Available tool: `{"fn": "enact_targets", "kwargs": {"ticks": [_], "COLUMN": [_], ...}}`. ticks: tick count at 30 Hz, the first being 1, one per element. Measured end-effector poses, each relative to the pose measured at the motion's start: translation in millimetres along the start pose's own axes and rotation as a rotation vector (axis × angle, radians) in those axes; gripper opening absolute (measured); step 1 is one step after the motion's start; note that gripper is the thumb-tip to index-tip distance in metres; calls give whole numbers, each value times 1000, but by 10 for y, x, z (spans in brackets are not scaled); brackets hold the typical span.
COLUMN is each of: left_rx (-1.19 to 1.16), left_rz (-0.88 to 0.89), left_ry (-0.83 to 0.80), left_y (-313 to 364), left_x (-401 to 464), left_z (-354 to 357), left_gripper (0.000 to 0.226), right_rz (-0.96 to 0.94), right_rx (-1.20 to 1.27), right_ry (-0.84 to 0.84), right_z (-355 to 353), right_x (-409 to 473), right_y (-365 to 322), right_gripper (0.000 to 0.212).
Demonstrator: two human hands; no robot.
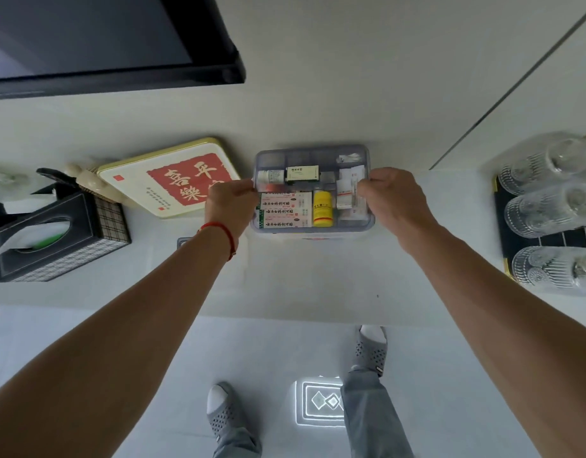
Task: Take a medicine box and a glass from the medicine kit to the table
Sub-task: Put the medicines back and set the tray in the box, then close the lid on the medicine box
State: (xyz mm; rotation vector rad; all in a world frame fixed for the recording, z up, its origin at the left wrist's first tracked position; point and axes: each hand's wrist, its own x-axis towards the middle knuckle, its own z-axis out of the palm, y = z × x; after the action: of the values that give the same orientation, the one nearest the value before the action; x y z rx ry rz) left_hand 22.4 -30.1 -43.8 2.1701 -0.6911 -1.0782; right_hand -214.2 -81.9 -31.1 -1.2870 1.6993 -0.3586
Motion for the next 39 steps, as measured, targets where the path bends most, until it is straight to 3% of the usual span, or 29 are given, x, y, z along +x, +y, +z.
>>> {"fn": "enact_targets", "kwargs": {"ticks": [3, 7, 13, 21, 24, 29, 31, 34, 39], "left_rx": [114, 212, 289, 346, 259, 149, 118, 98, 82], "left_rz": [94, 175, 234, 275, 220, 124, 102, 96, 155], "left_ry": [42, 77, 132, 152, 147, 151, 144, 154, 100], "left_y": [-46, -96, -111, -171, -212, -240, -238, -257, -352], "left_x": [-10, -34, -10, 46, 74, 88, 85, 110, 148], "left_z": [26, 75, 95, 99, 91, 110, 115, 103, 71], "left_gripper": [48, 37, 43, 35, 30, 28, 30, 30, 33], "right_rz": [-37, -88, -186, -187, -120, 207, 259, 181, 131], "right_rx": [-34, -79, -152, -144, -65, 109, 185, 123, 39], "right_ry": [-4, 2, 51, 135, 108, 18, -46, -80, -76], "right_z": [30, 84, 144, 203, 224, 164, 171, 198, 223], "right_x": [17, 38, 89, 251, 279, 374, 390, 371, 337], "right_y": [91, 168, 275, 535, 602, 607, 577, 547, 531], "right_gripper": [22, 14, 16, 43, 49, 66, 58, 31, 33]}}
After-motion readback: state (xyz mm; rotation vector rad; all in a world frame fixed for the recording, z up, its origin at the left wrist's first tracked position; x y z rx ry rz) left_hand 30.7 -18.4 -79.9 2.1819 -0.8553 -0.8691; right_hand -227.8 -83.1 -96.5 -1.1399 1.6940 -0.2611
